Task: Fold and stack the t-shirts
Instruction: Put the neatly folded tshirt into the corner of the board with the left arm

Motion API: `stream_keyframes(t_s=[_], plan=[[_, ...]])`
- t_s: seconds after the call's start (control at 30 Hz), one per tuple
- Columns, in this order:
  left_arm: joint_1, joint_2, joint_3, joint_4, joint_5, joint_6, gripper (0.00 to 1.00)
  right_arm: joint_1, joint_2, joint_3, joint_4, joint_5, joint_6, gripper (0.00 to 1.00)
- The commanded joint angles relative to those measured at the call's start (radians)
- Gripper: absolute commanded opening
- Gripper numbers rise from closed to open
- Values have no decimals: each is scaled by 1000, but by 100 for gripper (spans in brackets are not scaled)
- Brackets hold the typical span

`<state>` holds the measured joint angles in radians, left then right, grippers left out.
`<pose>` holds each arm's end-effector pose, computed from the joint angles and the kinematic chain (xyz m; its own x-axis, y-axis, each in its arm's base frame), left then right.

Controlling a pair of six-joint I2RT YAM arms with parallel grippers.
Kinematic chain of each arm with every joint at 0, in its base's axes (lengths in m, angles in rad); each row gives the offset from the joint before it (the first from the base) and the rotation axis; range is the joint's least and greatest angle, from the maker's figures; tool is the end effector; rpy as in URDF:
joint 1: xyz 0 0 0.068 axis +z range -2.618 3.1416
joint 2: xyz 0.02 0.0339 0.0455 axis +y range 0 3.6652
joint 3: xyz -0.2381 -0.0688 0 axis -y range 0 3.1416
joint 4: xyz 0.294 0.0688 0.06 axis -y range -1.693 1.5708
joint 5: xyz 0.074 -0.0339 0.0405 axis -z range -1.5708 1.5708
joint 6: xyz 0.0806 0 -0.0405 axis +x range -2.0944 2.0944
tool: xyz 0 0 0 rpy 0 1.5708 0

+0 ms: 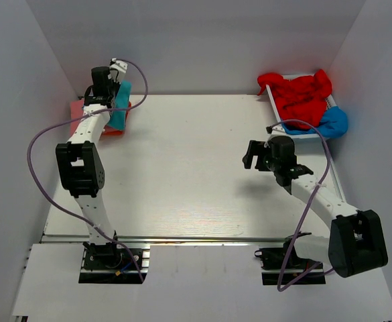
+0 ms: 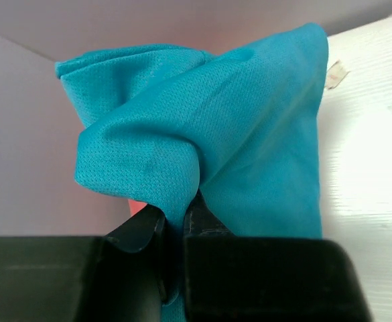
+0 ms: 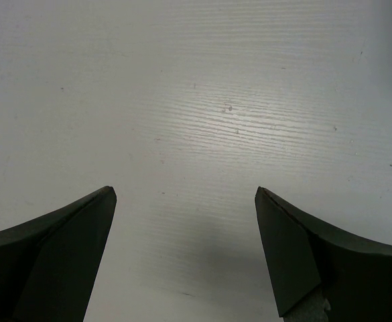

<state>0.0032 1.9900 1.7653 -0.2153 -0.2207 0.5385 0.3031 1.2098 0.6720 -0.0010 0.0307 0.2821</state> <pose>0.5549 0.0194 0.2590 -0.4688 0.4989 -0.7289 0.0457 0.8378 0.5440 0.3365 0.1026 0.1579 -0.5464 0.1206 -0.8288 -0.1261 0.9664 0.2238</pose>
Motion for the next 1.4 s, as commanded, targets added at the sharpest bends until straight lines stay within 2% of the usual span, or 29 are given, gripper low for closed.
stream_keyframes(t_s=[0.0,0.2,0.4,0.43,0.47,0.5,0.67,0.93,1.0,1.07,1.2,1.37], plan=[[47,18,59,21,38,-21,0,1,22,54,16,11,-8,90],[96,93,71,42,73,-78,0,-2,76,81,10,-5,-6,90],[139,142,105,42,-2,-98,0,1,96,97,12,0,-11,90],[139,154,117,30,-26,-98,41,2,100,101,10,-3,-9,90],[139,179,126,30,-40,-107,75,1,102,101,9,-3,-11,90],[150,190,152,16,-70,-123,100,1,111,106,9,-5,-12,90],[159,234,221,-27,-92,-150,100,2,122,121,2,-15,-12,90],[159,211,192,-27,6,-224,100,2,119,110,12,-20,2,90],[159,211,192,-71,49,-244,100,-1,120,110,16,-57,2,90],[159,190,142,-72,102,-271,100,2,123,115,16,-66,3,90],[159,150,37,-12,103,-311,100,1,117,117,13,-75,2,90],[181,177,42,-39,159,-357,100,1,88,110,7,-75,-9,90]])
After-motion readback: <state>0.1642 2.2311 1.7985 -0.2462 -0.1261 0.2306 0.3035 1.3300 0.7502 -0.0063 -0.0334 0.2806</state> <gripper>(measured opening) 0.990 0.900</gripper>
